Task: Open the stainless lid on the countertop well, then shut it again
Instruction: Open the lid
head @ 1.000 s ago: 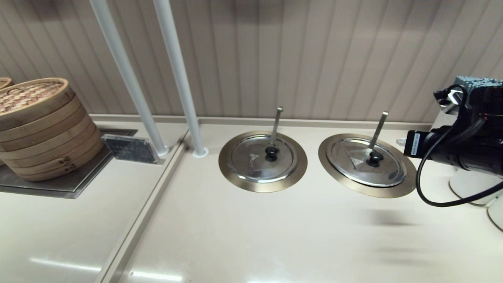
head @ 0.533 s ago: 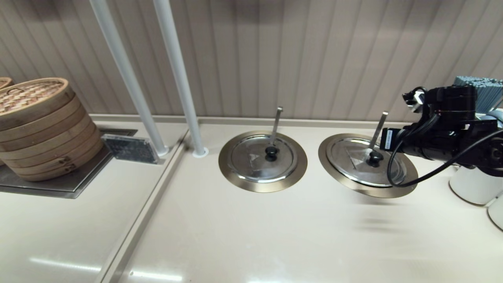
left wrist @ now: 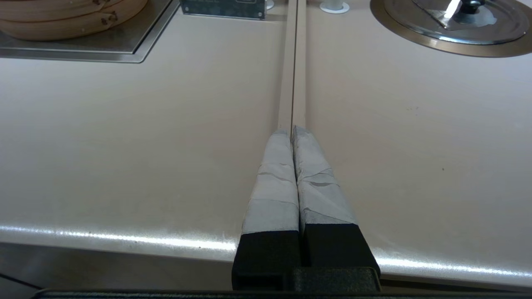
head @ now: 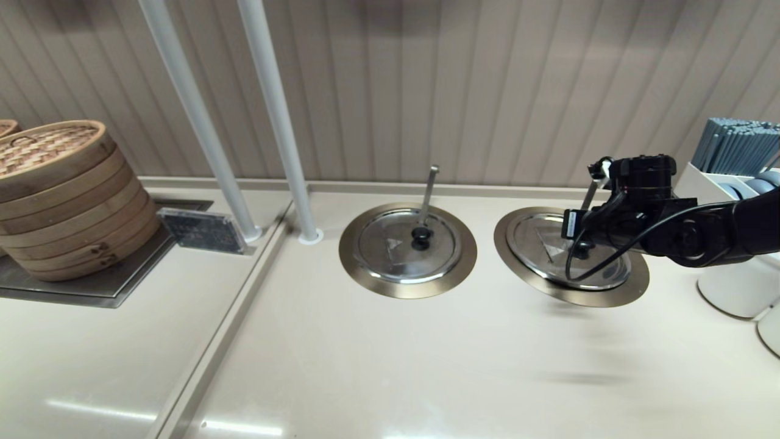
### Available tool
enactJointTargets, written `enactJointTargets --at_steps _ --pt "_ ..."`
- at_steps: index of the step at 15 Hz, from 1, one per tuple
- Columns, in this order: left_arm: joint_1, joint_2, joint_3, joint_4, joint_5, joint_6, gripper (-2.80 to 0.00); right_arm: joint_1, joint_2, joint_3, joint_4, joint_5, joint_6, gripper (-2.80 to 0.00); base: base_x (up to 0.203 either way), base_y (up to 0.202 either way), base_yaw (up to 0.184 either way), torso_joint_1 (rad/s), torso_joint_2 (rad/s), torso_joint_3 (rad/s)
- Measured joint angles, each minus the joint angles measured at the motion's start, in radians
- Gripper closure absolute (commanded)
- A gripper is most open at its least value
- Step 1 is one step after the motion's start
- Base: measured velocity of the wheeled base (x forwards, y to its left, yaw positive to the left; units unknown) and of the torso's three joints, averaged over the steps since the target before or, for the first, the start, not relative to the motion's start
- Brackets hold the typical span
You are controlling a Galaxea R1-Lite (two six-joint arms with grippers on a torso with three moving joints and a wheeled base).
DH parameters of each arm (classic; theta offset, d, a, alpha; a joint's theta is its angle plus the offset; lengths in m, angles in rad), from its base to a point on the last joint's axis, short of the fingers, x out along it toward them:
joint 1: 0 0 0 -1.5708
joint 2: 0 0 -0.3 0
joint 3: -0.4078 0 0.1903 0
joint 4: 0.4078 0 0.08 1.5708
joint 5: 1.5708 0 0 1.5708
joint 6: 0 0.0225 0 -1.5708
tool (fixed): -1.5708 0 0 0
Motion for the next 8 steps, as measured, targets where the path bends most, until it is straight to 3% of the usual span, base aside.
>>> enactJointTargets --at_steps 8 --pt "0.000 0.000 0.000 0.000 0.000 0.000 0.00 -0.067 0.026 0.023 -0.134 -0.034 -0.004 0.00 0.000 0.000 0.000 0.000 0.00 0.000"
